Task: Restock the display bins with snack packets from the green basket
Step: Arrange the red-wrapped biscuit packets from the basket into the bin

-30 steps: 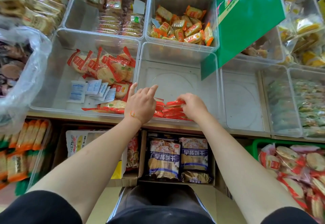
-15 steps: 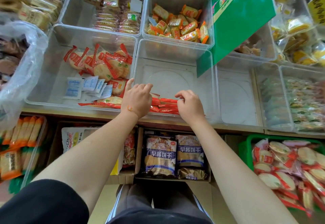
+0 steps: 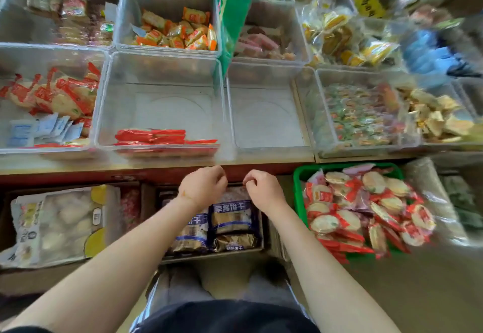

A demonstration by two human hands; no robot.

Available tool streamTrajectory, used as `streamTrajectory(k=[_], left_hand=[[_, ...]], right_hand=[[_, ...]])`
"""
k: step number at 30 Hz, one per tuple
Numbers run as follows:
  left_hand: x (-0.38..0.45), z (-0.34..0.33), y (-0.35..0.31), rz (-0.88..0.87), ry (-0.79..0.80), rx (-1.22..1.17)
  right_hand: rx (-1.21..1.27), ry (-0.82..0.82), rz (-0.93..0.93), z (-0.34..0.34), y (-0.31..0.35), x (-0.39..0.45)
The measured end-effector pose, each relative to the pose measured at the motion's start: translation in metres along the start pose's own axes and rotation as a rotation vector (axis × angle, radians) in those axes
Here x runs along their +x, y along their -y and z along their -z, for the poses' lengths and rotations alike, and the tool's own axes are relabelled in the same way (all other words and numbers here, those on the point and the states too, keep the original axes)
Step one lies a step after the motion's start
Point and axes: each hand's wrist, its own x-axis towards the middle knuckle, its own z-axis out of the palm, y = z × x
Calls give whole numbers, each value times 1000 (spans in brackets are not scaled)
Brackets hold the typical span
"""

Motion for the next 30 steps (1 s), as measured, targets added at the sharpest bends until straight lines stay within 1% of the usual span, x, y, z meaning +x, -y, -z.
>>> streamTrajectory(k=[2, 3, 6, 9, 11, 14, 15, 16, 17, 18, 19, 21, 23, 24, 27, 30], left_hand=[[1, -27, -30, 30, 125, 21], [2, -40, -46, 46, 158, 11], [7, -77, -94, 114, 204, -52], [16, -112, -142, 160, 238, -94], [21, -135, -173, 188, 272, -138], [25, -162, -215, 244, 330, -239], [25, -169, -224, 266, 340, -261], [25, -175, -232, 287, 343, -274], [24, -180, -237, 306, 342, -277], [23, -183, -242, 318, 342, -273], [22, -185, -245, 317, 348, -267], [21, -187, -248, 278, 389, -241], [21, -185, -253, 218, 425, -186], [23, -183, -254, 200, 416, -166], [31, -179, -257, 219, 291, -196], [37, -175, -250, 306, 206, -247]], right_hand=[[-4, 13, -20, 17, -43, -5], [-4, 24, -29, 27, -64, -5], [-30, 63, -44, 57, -127, -4], [-107, 143, -44, 88, -186, 0], [-142, 247, -42, 109, -220, 2], [-312, 544, 8, 131, -254, -3], [-378, 610, 39, 131, -263, -5], [-441, 632, 74, 132, -268, -10], [-471, 608, 123, 128, -274, -13], [-475, 546, 166, 126, -277, -17], [-424, 466, 197, 124, -280, -18], [-254, 355, 174, 128, -281, -19], [-86, 312, 141, 136, -277, -18], [-5, 300, 124, 142, -273, -17], [199, 229, 92, 153, -260, -14], [224, 126, 68, 160, -259, -11]])
